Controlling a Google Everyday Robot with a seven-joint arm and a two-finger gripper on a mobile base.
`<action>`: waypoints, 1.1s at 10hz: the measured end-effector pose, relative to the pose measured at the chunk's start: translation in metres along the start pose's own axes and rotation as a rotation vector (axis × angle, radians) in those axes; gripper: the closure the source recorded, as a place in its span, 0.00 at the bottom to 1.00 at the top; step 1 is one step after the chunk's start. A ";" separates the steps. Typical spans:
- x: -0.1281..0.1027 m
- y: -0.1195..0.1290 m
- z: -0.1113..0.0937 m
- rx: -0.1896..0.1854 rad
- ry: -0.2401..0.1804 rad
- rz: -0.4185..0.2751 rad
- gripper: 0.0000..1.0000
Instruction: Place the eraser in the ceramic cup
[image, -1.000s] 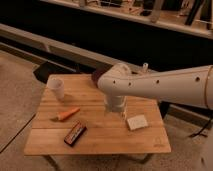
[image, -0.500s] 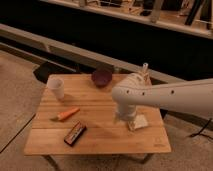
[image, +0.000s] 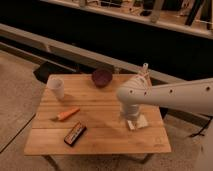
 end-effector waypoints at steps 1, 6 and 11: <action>-0.009 0.004 0.006 0.000 0.002 0.018 0.35; -0.046 0.002 0.029 -0.025 0.036 0.138 0.35; -0.046 -0.023 0.050 -0.050 0.100 0.280 0.35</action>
